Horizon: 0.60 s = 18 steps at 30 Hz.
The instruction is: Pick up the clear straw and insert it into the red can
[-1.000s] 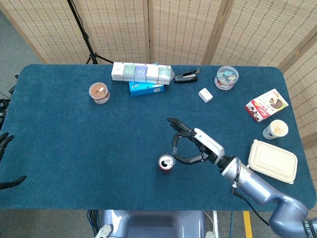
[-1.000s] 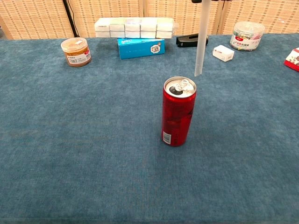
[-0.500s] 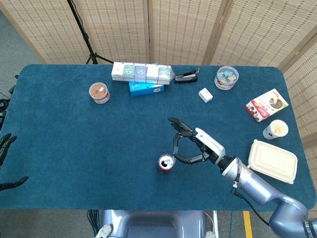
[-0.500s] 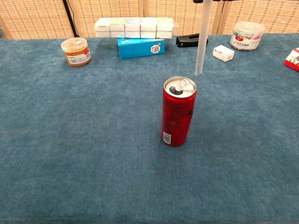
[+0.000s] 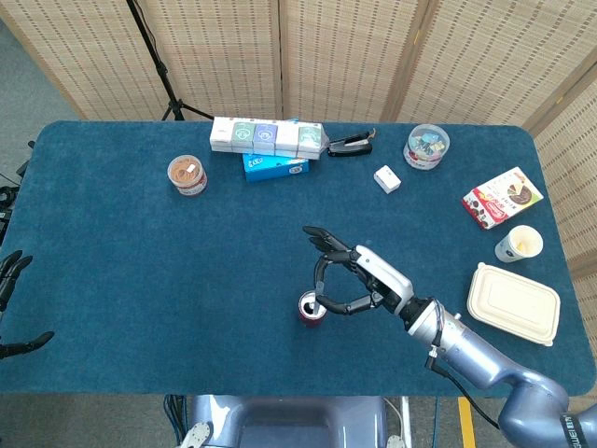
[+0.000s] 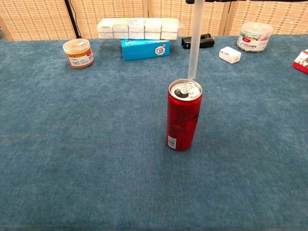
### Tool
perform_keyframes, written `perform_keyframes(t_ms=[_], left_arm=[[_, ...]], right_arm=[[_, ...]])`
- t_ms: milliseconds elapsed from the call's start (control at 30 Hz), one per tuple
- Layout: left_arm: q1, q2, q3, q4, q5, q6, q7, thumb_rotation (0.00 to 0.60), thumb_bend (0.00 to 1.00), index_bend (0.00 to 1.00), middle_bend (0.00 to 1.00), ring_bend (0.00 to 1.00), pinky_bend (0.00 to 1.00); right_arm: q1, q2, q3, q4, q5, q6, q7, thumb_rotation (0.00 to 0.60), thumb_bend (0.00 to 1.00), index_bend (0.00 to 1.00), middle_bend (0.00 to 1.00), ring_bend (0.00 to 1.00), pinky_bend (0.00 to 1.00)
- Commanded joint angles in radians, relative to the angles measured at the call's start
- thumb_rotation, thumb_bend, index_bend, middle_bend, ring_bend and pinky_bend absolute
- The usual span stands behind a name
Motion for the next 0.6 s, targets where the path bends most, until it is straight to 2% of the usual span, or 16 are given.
perform_keyframes(t_ms=[33, 600], left_arm=[[-0.001, 0.0, 0.001, 0.0, 0.001, -0.002, 0.001, 0.6, 0.09, 0.0, 0.0, 0.0, 0.0], [-0.003, -0.002, 0.001, 0.002, -0.001, -0.008, 0.003, 0.6, 0.09, 0.0, 0.0, 0.0, 0.0]], right_arm=[[0.01, -0.014, 0.004, -0.005, 0.01, -0.007, -0.02, 0.6, 0.67, 0.59, 0.0, 0.0, 0.0], [0.058, -0.138, 0.024, 0.033, 0.172, -0.042, -0.195, 0.6, 0.67, 0.6, 0.0, 0.0, 0.0]])
